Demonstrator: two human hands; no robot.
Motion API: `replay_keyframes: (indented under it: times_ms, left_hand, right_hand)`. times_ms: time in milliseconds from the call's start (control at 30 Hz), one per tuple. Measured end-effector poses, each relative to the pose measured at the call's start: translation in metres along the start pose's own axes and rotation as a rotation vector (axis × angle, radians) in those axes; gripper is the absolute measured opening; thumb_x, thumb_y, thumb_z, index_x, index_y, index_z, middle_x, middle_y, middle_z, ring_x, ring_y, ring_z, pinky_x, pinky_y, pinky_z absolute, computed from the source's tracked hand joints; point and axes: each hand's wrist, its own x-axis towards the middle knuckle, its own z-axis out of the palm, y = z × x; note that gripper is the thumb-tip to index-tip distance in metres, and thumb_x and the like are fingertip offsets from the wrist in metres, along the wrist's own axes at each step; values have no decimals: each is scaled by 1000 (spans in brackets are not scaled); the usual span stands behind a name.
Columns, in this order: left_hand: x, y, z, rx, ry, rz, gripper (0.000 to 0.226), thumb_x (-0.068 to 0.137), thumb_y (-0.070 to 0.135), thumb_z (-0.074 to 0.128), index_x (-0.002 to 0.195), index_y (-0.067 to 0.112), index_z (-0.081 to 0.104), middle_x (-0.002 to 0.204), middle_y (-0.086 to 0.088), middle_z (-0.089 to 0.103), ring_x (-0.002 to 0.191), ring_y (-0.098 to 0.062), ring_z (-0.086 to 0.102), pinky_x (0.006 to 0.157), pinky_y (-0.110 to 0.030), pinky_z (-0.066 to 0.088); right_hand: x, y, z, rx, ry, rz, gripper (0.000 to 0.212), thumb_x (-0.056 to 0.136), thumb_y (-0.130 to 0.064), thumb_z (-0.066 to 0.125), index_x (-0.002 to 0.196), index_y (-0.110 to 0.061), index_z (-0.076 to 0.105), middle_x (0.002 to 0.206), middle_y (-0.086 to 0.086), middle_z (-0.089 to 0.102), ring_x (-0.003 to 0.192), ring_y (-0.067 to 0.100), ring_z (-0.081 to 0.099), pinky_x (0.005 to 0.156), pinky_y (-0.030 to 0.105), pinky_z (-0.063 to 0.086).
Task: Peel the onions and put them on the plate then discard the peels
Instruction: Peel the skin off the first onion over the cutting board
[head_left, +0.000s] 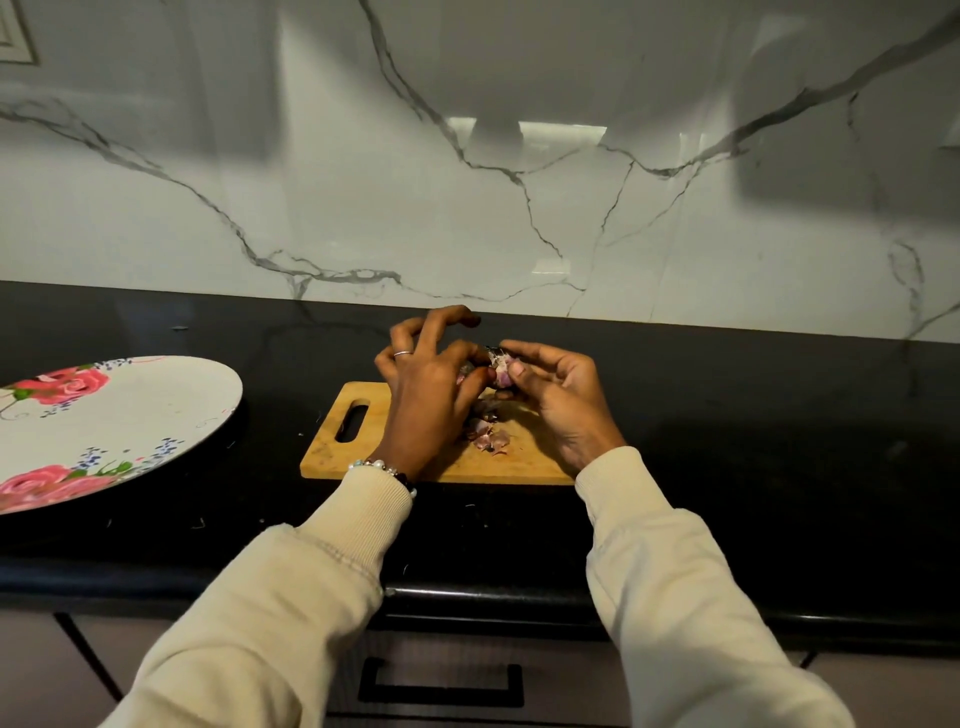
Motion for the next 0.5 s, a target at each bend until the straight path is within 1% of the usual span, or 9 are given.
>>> replay_keyframes:
  times_ms: [100, 200, 267, 400, 500]
  left_hand:
    - [-1, 5, -1, 17, -34, -1, 9, 89, 26, 64, 94, 20, 69, 146, 6, 40, 126, -17, 22, 88, -31, 11]
    - [-3, 7, -1, 22, -61, 10, 9, 93, 26, 58, 93, 21, 66, 148, 8, 34, 129, -19, 21, 93, -33, 12]
    - [-3, 7, -1, 28, -73, 11, 10, 94, 25, 56, 93, 20, 64, 149, 9, 32, 131, -19, 20, 96, -36, 13]
    - [-2, 4, 0, 22, -82, 8, 13, 95, 27, 51, 94, 21, 63, 149, 10, 32, 132, -17, 19, 97, -37, 13]
    - [-2, 3, 0, 1, -29, -7, 13, 95, 24, 53, 97, 20, 65, 143, 7, 40, 129, -17, 23, 95, -36, 13]
  right_hand:
    - [0, 1, 0, 17, 7, 7, 25, 93, 7, 58, 111, -6, 69, 105, 20, 73, 99, 31, 71, 91, 48, 57]
    - [1, 1, 1, 28, 10, 21, 24, 92, 7, 58, 110, -5, 69, 104, 20, 73, 96, 31, 71, 93, 53, 54]
    - [1, 1, 1, 39, 7, 23, 24, 92, 7, 58, 109, -5, 69, 101, 19, 74, 93, 29, 71, 92, 52, 55]
    - [0, -1, 1, 50, 13, 21, 22, 92, 7, 57, 107, -3, 69, 93, 16, 74, 83, 23, 71, 85, 43, 58]
    - [3, -1, -1, 62, 52, 36, 20, 93, 4, 57, 106, -4, 70, 99, 19, 73, 87, 28, 70, 84, 46, 57]
